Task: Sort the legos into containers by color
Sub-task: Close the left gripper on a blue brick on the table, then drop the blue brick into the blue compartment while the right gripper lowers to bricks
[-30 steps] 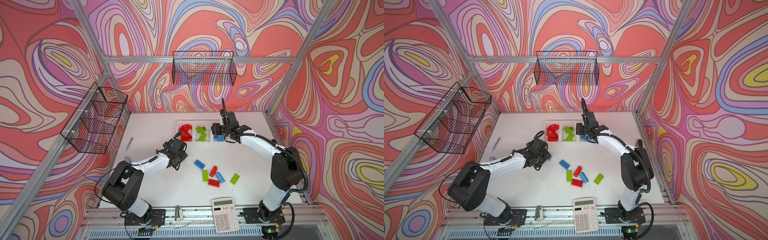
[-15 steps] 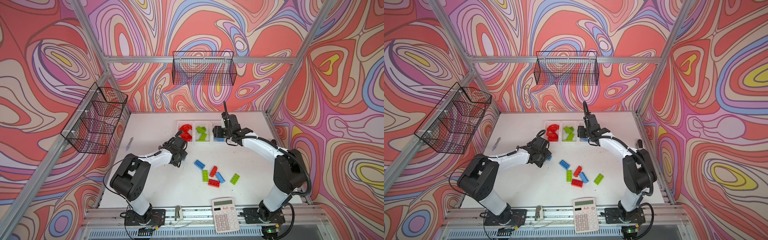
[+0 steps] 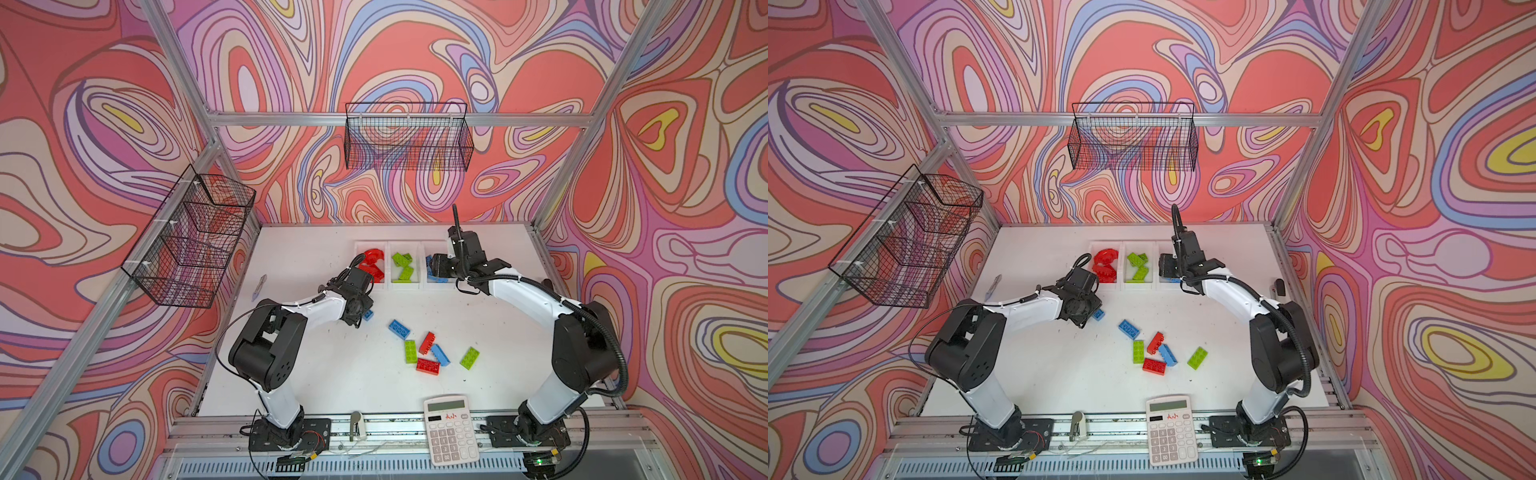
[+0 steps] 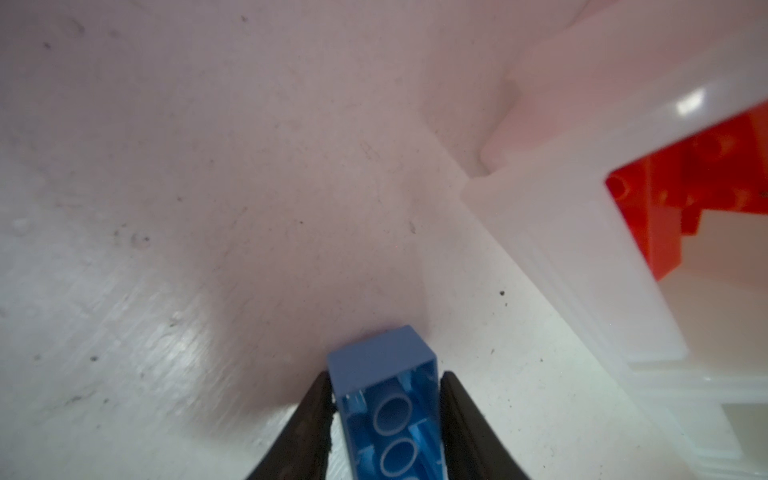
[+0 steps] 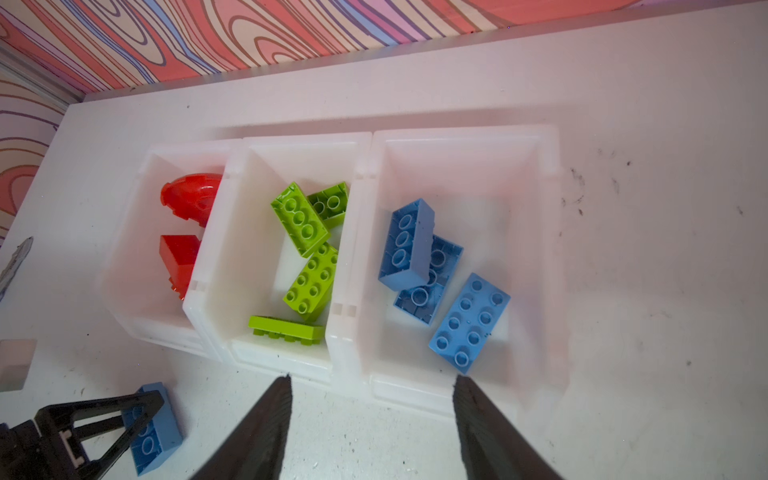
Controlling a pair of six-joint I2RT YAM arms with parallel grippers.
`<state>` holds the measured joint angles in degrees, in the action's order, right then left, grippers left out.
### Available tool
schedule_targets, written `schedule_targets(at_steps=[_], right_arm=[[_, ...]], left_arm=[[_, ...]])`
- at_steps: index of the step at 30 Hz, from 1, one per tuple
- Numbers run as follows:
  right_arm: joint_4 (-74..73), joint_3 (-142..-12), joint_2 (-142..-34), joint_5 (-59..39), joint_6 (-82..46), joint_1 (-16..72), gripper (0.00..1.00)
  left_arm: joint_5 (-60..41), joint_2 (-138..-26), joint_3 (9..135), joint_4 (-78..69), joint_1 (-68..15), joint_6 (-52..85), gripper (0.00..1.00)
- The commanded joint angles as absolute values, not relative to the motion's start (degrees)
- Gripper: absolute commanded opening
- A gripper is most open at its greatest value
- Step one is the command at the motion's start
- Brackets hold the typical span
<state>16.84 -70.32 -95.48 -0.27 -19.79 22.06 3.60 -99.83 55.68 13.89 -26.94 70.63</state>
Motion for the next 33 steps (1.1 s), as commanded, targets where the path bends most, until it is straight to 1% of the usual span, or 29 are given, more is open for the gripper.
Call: schedule_targets(at_steps=[1,4,7,14,16,22,27,33], right_arm=[[18.18,-67.19,-91.10,-1.24,-20.33,18.98,0.66],[18.64,-64.14,-88.20,-2.02,-20.74,15.97,0.66],[18.63,-61.46,-86.05,-1.93,-20.92,13.78,0.65],[17.74,-57.92,-84.85,-1.41,-21.50,12.61,0.65],[17.06,-57.06,-84.90,-1.45,-21.62,12.49,0.65],[18.76,-53.79,-83.90,-1.44,-21.44,12.09,0.64],[19.34,-49.07,-79.35,-1.05,-22.34,10.92,0.64],[19.83,-45.85,-77.25,-2.64,-23.80,10.72,0.64]], left_arm=[[3.39,-100.12,54.23,15.46,-26.64,67.33,0.33],[3.41,-99.60,54.06,15.46,-26.66,64.04,0.26],[3.78,-98.87,54.14,15.41,-26.69,60.79,0.22],[4.00,-95.97,56.80,15.47,-27.10,51.42,0.15],[3.49,-94.92,58.38,15.45,-27.84,47.57,0.11],[9.87,-93.22,66.38,18.65,-32.86,38.26,0.10],[9.17,-99.87,79.55,20.18,-35.76,30.93,0.10],[6.68,-110.56,94.42,19.02,-38.78,27.27,0.12]])
